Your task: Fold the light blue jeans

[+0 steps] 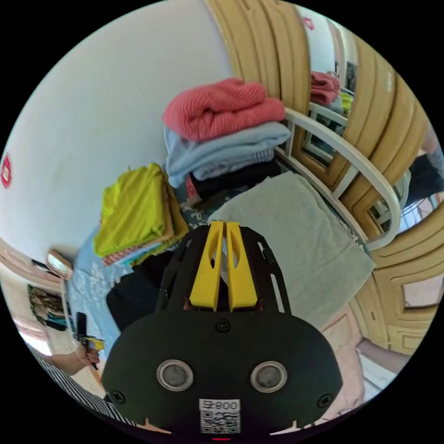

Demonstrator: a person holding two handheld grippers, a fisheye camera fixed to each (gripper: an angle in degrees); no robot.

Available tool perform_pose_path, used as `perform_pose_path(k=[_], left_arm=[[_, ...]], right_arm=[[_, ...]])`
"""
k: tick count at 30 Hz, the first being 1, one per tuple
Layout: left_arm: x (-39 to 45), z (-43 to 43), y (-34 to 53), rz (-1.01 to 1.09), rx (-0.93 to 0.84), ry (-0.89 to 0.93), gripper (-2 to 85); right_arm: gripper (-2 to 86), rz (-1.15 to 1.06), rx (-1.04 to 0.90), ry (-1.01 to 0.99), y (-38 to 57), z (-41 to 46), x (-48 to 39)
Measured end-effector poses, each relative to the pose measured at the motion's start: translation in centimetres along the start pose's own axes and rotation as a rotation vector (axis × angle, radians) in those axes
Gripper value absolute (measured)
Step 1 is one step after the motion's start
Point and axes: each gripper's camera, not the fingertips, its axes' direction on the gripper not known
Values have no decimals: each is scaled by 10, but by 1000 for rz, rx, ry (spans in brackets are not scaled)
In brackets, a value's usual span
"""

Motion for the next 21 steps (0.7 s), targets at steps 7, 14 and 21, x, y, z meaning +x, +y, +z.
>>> perform_pose_path(k=[7, 14, 21], left_arm=[[101, -3, 0, 74, -51, 53, 3], [213, -41, 27, 161, -21, 76, 6], [340, -128, 69, 348, 140, 16, 29]], right_arm=[[5, 139, 257, -332, 32, -119, -10], [5, -92, 482, -537, 42, -234, -125], [5, -362, 623, -782, 58, -312, -294]])
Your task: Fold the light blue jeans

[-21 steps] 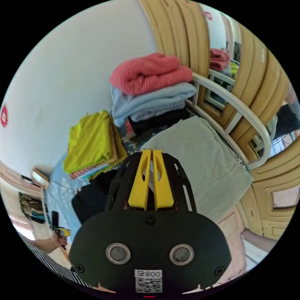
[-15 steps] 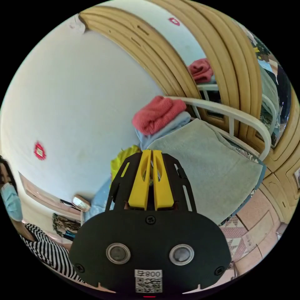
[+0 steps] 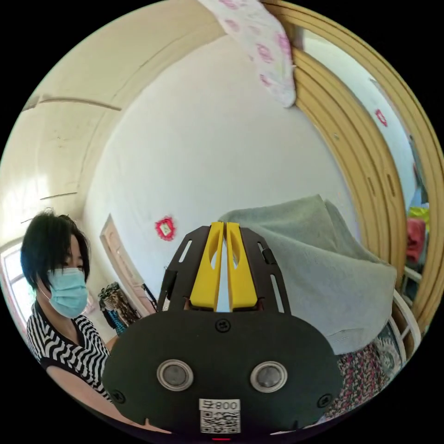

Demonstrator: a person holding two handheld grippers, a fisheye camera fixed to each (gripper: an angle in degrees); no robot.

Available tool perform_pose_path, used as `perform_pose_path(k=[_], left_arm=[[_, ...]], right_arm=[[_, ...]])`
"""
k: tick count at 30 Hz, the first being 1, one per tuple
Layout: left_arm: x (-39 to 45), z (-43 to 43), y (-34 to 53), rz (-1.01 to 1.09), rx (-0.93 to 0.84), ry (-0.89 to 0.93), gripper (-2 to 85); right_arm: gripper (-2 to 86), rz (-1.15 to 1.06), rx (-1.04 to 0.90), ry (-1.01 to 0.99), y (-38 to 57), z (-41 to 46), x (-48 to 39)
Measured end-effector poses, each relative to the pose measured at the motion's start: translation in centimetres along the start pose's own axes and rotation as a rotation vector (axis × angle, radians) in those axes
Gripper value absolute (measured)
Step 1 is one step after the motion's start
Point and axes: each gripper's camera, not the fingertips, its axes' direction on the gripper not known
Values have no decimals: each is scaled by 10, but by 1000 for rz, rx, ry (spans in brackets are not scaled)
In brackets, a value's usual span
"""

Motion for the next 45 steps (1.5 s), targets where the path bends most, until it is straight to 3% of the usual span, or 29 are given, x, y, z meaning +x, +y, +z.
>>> perform_pose_path(k=[5, 12, 15, 17, 19, 21, 23, 28, 34, 39, 45], left_arm=[[126, -92, -7, 184, 169, -121, 64], [274, -179, -1, 373, 230, -260, 96], [331, -215, 23, 427, 239, -373, 131], [379, -235, 46, 483, 226, -576, 144], [410, -246, 62, 524, 200, -675, 135], [437, -255, 73, 542, 140, -698, 72], [475, -274, 92, 527, 150, -794, 18], [552, -341, 128, 423, 253, -947, -2], [671, -386, 147, 327, 252, -1492, -6], [725, -397, 112, 248, 200, -1690, -6], [800, -379, 24, 332, 56, -1869, -6]], right_arm=[[4, -82, 24, -202, -8, 65, -113], [3, -161, -90, -378, 19, 178, -271], [3, -190, -134, -412, 37, 223, -328], [3, -194, -179, -446, 53, 253, -355], [3, -180, -209, -514, 70, 281, -375], [3, -169, -244, -537, 96, 315, -394], [3, -137, -272, -548, 116, 340, -397], [4, -14, -365, -439, 179, 393, -364], [5, 260, -565, -363, 314, 435, -269], [4, 611, -658, -336, 454, 457, -173], [3, 704, -618, -377, 504, 473, -111]])
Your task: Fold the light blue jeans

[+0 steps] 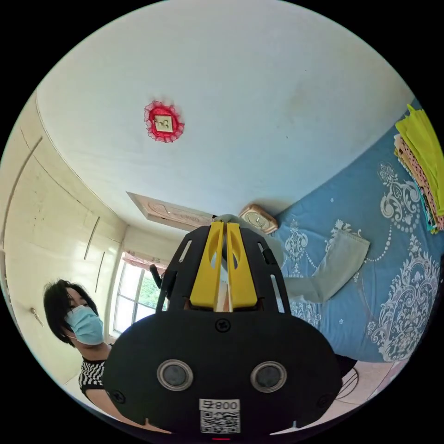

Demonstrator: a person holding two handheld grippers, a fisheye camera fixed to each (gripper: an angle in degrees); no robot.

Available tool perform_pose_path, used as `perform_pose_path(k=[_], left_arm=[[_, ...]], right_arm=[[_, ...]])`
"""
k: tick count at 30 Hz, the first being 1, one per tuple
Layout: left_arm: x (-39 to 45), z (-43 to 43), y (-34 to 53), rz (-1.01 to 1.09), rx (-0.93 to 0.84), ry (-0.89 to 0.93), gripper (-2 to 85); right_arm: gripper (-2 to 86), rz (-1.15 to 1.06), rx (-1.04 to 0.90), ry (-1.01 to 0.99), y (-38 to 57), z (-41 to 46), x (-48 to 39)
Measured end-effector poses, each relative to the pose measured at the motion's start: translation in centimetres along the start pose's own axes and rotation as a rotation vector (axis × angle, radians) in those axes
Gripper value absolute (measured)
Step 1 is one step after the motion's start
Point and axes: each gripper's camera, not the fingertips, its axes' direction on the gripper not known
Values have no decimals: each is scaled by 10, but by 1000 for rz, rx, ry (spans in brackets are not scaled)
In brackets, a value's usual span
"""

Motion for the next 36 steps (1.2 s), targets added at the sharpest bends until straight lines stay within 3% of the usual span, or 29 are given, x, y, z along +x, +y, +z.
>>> perform_pose_path(k=[8, 12, 16, 20, 24, 29, 36], left_arm=[[15, -172, -143, 222, 354, -287, -6], [28, -199, -154, 300, 382, -343, -6], [25, -152, -134, 274, 201, -217, -6], [30, -35, -83, 164, -109, -4, -6], [36, 80, -26, 17, -398, 175, -6], [44, 201, 23, -67, -690, 321, -6], [37, 237, 25, 45, -694, 377, -6]], right_arm=[[5, -351, 276, -109, -52, -91, -36], [6, -398, 273, -126, -50, -116, 3], [7, -274, 147, -98, -28, -96, 102], [7, 164, 12, -95, 31, -53, 284], [8, 611, -99, 34, 117, -25, 439], [11, 797, -439, 316, 159, 2, 542], [34, 713, -656, 700, 165, 27, 602]])
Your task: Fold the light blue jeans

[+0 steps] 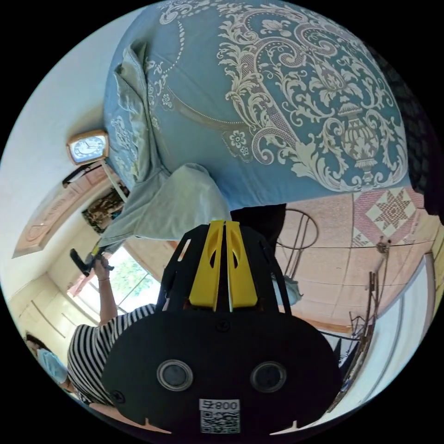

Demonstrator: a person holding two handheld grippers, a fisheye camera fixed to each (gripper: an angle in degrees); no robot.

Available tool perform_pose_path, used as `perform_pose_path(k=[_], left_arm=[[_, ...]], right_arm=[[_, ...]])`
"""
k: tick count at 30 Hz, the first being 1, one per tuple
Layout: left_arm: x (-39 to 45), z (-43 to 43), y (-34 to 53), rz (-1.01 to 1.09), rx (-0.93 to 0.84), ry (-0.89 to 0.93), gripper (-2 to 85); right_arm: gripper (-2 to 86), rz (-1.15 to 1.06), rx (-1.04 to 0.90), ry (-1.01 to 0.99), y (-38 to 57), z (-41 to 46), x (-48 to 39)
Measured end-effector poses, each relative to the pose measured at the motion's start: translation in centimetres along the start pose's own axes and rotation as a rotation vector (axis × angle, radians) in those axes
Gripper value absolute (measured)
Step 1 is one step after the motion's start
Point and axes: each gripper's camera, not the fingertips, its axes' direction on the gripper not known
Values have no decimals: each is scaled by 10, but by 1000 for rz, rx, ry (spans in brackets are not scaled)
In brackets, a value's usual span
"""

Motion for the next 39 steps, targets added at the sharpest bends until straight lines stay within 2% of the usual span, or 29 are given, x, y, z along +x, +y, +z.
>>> perform_pose_path(k=[3, 6, 10, 15, 17, 25, 29, 34, 39], left_arm=[[-12, 8, -7, 25, 1, 54, -6], [-21, 12, -16, 56, 15, 114, -6], [-25, 14, -30, 149, 9, 93, -6], [-31, 19, -40, 223, -5, 63, -5], [-35, 23, -41, 248, -9, 56, -5], [-54, 39, -34, 252, -8, 99, -5], [-63, 48, -28, 243, -12, 121, -5], [-75, 55, -21, 228, -10, 118, -5], [-102, 58, -13, 164, -2, 83, -6]], right_arm=[[60, -33, 45, 64, -10, 8, -4], [76, -140, 93, -21, -15, 19, -26], [81, -265, 41, -96, -28, 58, -59], [92, -145, -21, -389, -56, 124, -52], [95, -99, -10, -440, -63, 134, -46], [89, 64, 25, -441, -101, 166, -20], [54, 91, 30, -486, -112, 176, -11], [12, 48, 2, -475, -119, 170, -5], [3, -134, -54, -428, -106, 118, -2]])
